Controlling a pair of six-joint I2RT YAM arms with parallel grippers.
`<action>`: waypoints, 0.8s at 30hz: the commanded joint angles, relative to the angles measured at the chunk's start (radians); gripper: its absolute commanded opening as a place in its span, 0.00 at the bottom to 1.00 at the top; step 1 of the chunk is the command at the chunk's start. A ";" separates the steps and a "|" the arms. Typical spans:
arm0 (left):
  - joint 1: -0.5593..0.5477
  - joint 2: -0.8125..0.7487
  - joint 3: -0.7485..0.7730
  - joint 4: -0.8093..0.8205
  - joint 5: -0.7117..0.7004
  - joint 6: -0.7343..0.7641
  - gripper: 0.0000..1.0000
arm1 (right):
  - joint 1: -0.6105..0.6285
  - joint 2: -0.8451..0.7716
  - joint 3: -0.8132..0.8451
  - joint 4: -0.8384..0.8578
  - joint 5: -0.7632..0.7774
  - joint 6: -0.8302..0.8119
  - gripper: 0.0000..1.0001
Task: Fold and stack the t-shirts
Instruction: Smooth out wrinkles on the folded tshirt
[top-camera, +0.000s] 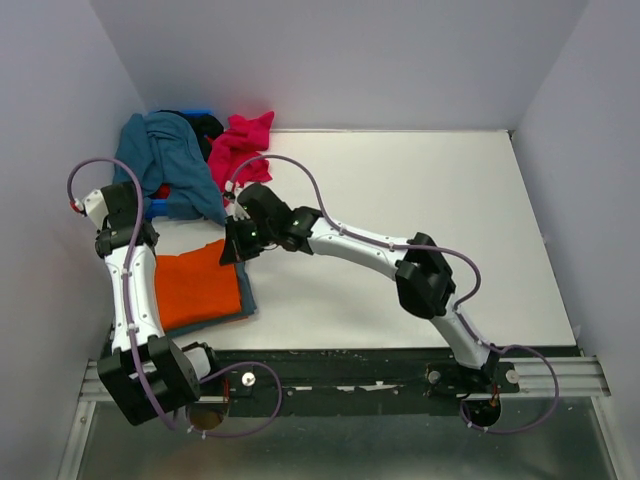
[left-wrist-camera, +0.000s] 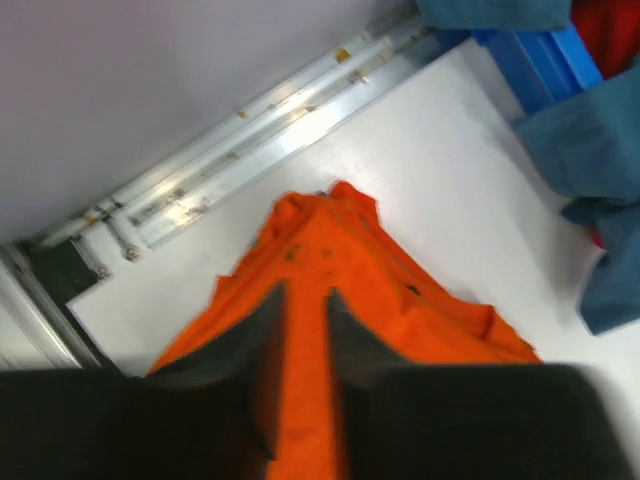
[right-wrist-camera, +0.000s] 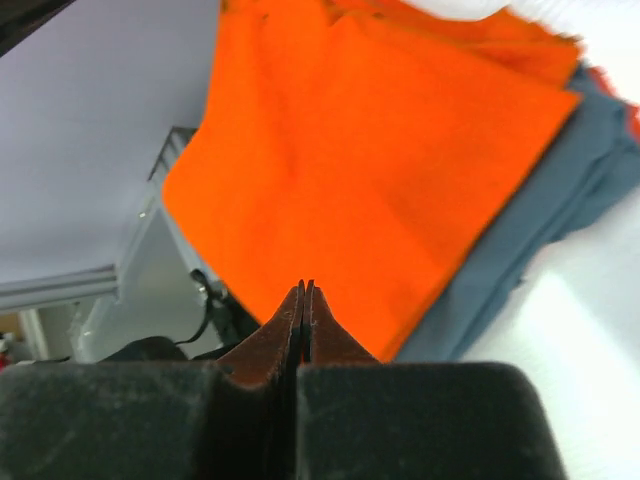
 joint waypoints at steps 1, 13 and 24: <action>0.008 -0.037 -0.054 0.021 0.156 -0.020 0.06 | 0.026 0.019 -0.026 0.062 -0.100 0.045 0.03; 0.035 0.183 -0.025 0.047 0.153 -0.070 0.00 | 0.090 0.059 -0.163 0.265 -0.323 0.145 0.01; 0.054 0.214 -0.016 0.068 0.195 -0.066 0.00 | 0.120 0.168 -0.030 0.271 -0.378 0.214 0.01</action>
